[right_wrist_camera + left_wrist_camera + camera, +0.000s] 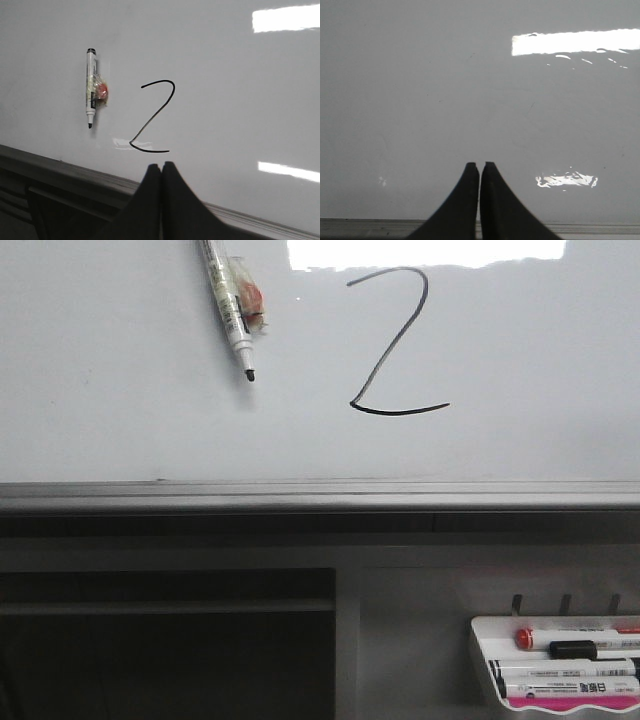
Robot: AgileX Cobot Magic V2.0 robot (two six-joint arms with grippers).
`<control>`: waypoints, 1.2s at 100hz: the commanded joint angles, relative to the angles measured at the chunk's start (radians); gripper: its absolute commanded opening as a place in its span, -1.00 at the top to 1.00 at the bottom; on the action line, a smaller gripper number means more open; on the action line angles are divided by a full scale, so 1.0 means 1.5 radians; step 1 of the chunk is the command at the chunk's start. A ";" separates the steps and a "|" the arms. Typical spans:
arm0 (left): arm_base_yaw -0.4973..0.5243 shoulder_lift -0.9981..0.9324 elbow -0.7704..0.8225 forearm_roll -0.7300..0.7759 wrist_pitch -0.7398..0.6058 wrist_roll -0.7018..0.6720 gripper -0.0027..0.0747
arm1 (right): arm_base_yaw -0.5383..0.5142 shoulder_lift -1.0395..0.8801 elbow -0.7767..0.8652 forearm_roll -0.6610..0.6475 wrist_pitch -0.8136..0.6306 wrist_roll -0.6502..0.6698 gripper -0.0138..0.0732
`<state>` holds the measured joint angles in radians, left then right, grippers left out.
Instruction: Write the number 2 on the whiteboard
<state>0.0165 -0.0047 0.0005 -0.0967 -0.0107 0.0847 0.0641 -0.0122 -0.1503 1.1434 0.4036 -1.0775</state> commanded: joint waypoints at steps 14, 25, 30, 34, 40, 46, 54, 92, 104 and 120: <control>0.003 -0.018 0.009 0.002 0.011 -0.010 0.98 | -0.004 -0.004 -0.018 0.022 -0.028 -0.006 0.84; 0.003 -0.018 0.009 0.002 0.014 -0.010 0.98 | -0.004 -0.004 -0.018 0.022 -0.028 -0.006 0.84; 0.003 -0.018 0.009 0.002 0.014 -0.010 0.98 | -0.004 -0.004 -0.018 0.022 -0.028 -0.006 0.84; 0.003 -0.018 0.009 0.002 0.014 -0.010 0.98 | -0.004 -0.004 -0.018 0.022 -0.028 -0.006 0.84; 0.003 -0.018 0.009 0.002 0.014 -0.010 0.98 | -0.004 -0.004 -0.018 0.022 -0.028 -0.006 0.84; 0.003 -0.018 0.009 0.002 0.014 -0.010 0.98 | -0.004 -0.004 -0.018 0.022 -0.028 -0.006 0.84; 0.003 -0.018 0.009 0.002 0.014 -0.010 0.98 | -0.004 -0.004 -0.018 0.022 -0.028 -0.006 0.84; 0.003 -0.018 0.009 0.002 0.014 -0.010 0.98 | -0.004 -0.004 -0.018 0.022 -0.029 -0.006 0.84; 0.003 -0.018 0.009 0.002 0.014 -0.010 0.98 | -0.004 -0.004 -0.016 -0.007 -0.074 -0.007 0.84; 0.003 -0.018 0.009 0.002 0.014 -0.010 0.98 | -0.004 -0.004 -0.015 -0.326 -0.169 0.233 0.84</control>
<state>0.0165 -0.0047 0.0005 -0.0893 0.0857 0.0800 0.0641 -0.0122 -0.1503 0.9345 0.2721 -0.9543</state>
